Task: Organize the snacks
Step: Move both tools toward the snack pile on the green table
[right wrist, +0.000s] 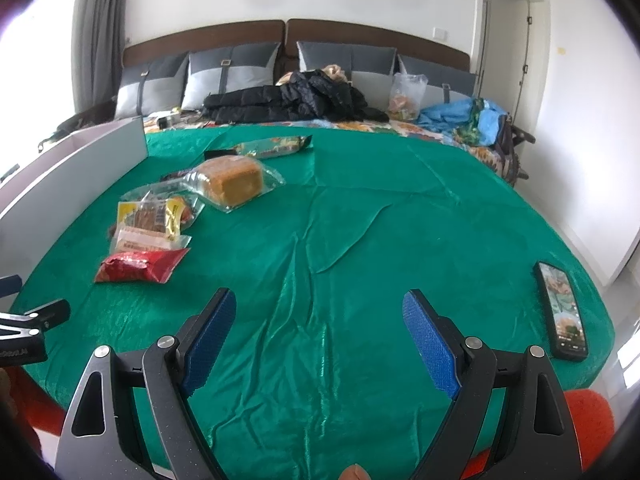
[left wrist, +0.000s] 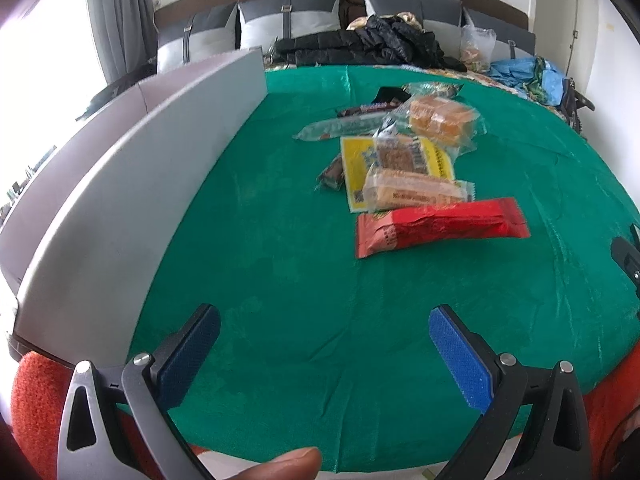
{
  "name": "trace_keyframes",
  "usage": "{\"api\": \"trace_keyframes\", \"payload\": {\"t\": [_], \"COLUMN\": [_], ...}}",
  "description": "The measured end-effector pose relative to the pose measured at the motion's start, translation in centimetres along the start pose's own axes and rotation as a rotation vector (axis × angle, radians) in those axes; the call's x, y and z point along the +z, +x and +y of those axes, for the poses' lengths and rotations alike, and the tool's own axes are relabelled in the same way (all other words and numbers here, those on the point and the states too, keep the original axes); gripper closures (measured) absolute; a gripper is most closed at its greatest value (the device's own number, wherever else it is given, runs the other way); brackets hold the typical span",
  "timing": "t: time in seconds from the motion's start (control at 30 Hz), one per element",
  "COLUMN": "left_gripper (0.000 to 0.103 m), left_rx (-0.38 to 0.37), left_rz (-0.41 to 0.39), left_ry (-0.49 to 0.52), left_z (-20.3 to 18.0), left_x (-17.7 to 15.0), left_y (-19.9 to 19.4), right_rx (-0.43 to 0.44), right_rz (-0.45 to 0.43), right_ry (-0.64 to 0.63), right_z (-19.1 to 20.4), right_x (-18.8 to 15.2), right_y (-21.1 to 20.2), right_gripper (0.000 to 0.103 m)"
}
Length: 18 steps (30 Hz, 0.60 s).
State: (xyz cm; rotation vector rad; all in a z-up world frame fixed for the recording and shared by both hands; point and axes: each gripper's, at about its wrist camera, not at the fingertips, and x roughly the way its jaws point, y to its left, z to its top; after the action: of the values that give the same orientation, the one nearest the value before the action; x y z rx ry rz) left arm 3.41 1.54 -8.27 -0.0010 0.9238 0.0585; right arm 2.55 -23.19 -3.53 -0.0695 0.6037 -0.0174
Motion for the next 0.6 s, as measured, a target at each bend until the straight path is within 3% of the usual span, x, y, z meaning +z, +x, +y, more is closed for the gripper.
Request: {"api": "trace_keyframes", "payload": {"t": [0.27,0.6], "left_gripper": [0.0,0.0], "left_rx": [0.004,-0.002], "left_rz": [0.094,0.126], "left_ry": [-0.029,-0.029], "left_z": [1.2,1.4], "left_x": [-0.1,-0.4], "left_y": [3.2,4.0], "right_rx": [0.046,0.061], "right_rz": [0.119,0.217], "right_ry": [0.016,0.014], "right_z": [0.6,0.5], "right_x": [-1.1,-2.1], "right_y": [1.5,2.6], "right_gripper": [0.015,0.015]}}
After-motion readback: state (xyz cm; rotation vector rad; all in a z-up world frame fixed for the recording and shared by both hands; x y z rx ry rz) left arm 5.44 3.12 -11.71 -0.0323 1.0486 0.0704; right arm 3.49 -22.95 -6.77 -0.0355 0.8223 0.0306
